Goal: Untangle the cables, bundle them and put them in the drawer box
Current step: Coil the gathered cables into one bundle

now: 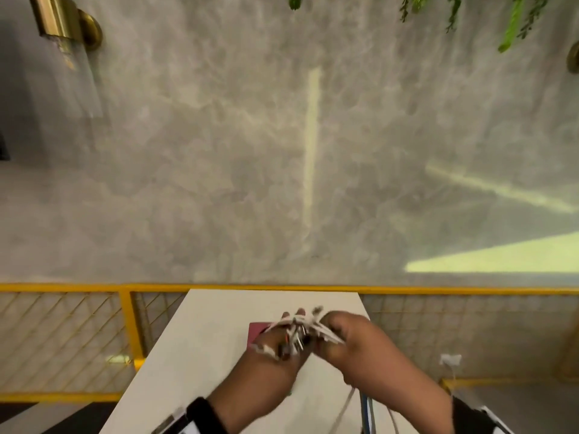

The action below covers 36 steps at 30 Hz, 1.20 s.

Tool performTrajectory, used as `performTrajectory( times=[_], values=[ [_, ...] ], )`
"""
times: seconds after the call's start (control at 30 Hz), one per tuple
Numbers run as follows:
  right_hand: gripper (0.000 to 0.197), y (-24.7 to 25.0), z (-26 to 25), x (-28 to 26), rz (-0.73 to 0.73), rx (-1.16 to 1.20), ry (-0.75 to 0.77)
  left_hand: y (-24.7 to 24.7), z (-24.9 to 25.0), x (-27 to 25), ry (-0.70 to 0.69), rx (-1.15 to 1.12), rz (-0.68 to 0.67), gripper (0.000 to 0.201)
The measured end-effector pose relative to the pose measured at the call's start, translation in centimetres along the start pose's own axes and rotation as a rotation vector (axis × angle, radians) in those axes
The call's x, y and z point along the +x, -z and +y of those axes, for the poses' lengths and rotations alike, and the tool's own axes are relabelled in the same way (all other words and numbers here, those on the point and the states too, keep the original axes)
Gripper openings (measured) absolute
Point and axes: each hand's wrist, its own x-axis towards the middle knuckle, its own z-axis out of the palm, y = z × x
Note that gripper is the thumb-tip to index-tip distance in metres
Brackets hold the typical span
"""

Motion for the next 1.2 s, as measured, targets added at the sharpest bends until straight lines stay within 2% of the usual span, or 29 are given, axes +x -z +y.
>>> performTrajectory(
  times=[0.03,0.07,0.17,0.27,0.4,0.5,0.57,0.63,0.7,0.77,0.83,0.9,1.0,1.1,1.13,1.2],
  values=[
    [0.007,-0.3,-0.2,-0.2,-0.001,0.043,0.03,0.1,0.1,0.2,-0.022,-0.081,0.054,0.016],
    [0.011,-0.5,-0.4,-0.5,-0.001,0.08,0.053,0.4,0.3,0.1,-0.022,-0.128,0.11,0.01],
    [0.027,-1.9,-1.5,-1.3,0.026,0.17,0.106,0.4,-0.2,0.7,0.098,-0.537,-0.019,0.038],
    [0.04,-3.3,-1.6,-1.7,0.097,0.142,0.14,0.1,0.9,0.8,0.154,-0.818,-0.05,0.056],
    [0.053,-4.6,-1.6,-2.4,0.156,-0.099,0.196,-1.0,1.3,1.2,0.181,-0.823,-0.027,0.063],
    [0.048,-5.1,-0.8,-2.5,0.153,-0.172,0.215,-1.1,1.1,1.3,0.174,-0.823,-0.006,0.047],
    [0.049,-5.2,-0.5,-2.6,0.132,-0.093,0.245,-0.8,1.2,1.5,0.135,-0.879,0.007,0.032],
    [0.055,-5.3,0.1,-2.8,0.104,0.084,0.239,-0.3,1.1,1.8,0.093,-0.972,0.006,0.034],
    [0.048,-5.5,0.7,-3.1,0.075,0.304,0.123,0.4,1.7,1.9,0.036,-1.069,0.013,0.038],
    [0.025,-6.1,1.1,-3.4,0.026,0.455,-0.011,1.2,1.9,2.1,-0.024,-1.152,0.016,0.034],
    [0.007,-6.9,1.3,-3.7,-0.094,0.566,-0.079,1.8,2.2,2.1,-0.033,-1.162,0.0,0.029],
    [0.008,-7.2,1.6,-3.8,-0.208,0.62,-0.104,1.9,2.2,1.9,0.003,-1.1,-0.051,0.027],
    [0.009,-6.9,2.8,-3.1,-0.323,0.576,-0.103,1.7,1.5,0.9,0.073,-0.97,-0.152,0.025],
    [0.009,-6.4,4.6,-2.1,-0.387,0.479,-0.124,1.7,-0.2,-0.1,0.102,-0.884,-0.396,0.027],
    [0.003,-6.1,5.0,-1.7,-0.4,0.422,-0.122,1.8,-0.6,-0.4,0.116,-0.858,-0.481,0.029],
    [0.007,-5.6,5.4,-1.2,-0.396,0.297,-0.083,1.8,-1.5,-0.9,0.183,-0.75,-0.605,0.03]
  ],
)
